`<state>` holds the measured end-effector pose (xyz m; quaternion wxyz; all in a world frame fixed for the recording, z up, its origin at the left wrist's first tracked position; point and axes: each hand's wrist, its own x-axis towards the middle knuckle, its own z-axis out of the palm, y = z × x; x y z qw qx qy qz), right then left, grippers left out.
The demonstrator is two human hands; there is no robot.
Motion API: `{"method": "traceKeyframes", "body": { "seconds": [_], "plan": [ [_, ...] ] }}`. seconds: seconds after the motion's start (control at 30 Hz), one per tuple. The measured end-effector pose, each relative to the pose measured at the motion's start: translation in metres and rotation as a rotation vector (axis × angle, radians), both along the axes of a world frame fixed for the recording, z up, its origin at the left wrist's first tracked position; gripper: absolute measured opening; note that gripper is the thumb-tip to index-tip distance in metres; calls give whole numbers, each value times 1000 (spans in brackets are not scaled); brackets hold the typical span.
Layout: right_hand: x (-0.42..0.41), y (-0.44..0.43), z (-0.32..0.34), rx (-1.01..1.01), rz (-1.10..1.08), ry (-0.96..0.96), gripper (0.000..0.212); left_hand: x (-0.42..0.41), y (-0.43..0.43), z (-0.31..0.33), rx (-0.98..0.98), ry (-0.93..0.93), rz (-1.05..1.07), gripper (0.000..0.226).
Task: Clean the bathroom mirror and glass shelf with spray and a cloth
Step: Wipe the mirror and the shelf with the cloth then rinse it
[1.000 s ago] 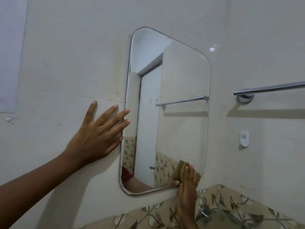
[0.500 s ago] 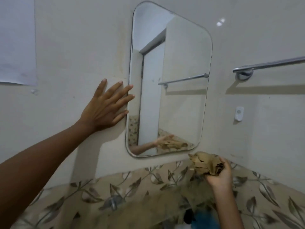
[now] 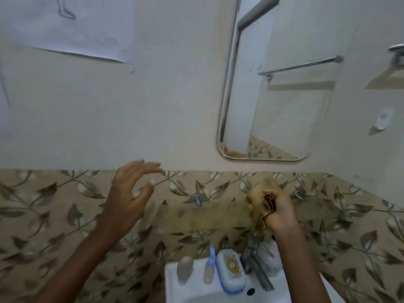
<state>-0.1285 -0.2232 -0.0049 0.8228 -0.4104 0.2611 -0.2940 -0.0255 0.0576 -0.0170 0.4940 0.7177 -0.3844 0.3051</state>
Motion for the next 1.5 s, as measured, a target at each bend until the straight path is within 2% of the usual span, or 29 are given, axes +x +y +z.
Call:
{"method": "traceKeyframes", "body": {
  "seconds": [0.1,0.2,0.27,0.4,0.47,0.53,0.57,0.63,0.7,0.8,0.87,0.93,1.07,1.17,1.27,1.33,1.4,1.5],
  "plan": [
    [32,39,-5,-452,-65,50,31,-17,29,-44,-58,209,3,28],
    [63,88,-24,-832,87,124,39,-27,42,-70,-80,334,38,31],
    [82,118,-45,-998,243,178,46,-31,46,-82,-86,404,40,30],
    [99,151,-79,-1458,433,451,42,-40,54,-100,-83,499,23,30],
    [96,150,-78,-1473,441,382,36,-43,60,-105,-94,532,15,30],
    [92,140,-71,-1337,397,265,34,-44,65,-109,-122,579,12,28],
    [92,134,-67,-1332,340,248,33,-44,68,-110,-141,603,12,23],
    [95,127,-63,-1445,248,267,36,-43,69,-111,-153,610,15,12],
    [101,133,-64,-1593,281,313,41,-42,66,-108,-130,604,19,29],
    [105,150,-78,-1816,397,566,61,-42,60,-99,-113,579,0,15],
    [104,153,-84,-1882,432,643,69,-41,58,-98,-115,550,-8,22],
    [102,151,-86,-1909,472,622,62,-41,54,-98,-122,538,-4,30],
    [78,136,-89,-1957,564,471,55,-40,46,-96,-143,545,-20,30],
    [46,112,-92,-1964,530,398,79,-41,46,-96,-142,546,-19,30],
    [34,69,-97,-1976,423,455,85,-42,52,-98,-149,557,-28,24],
    [32,44,-96,-1935,378,524,78,-42,58,-100,-164,589,-32,11],
    [33,30,-93,-1867,346,583,63,-42,64,-103,-176,615,-18,24],
    [42,29,-89,-1840,300,666,60,-45,68,-103,-194,620,1,31]
  ]
}}
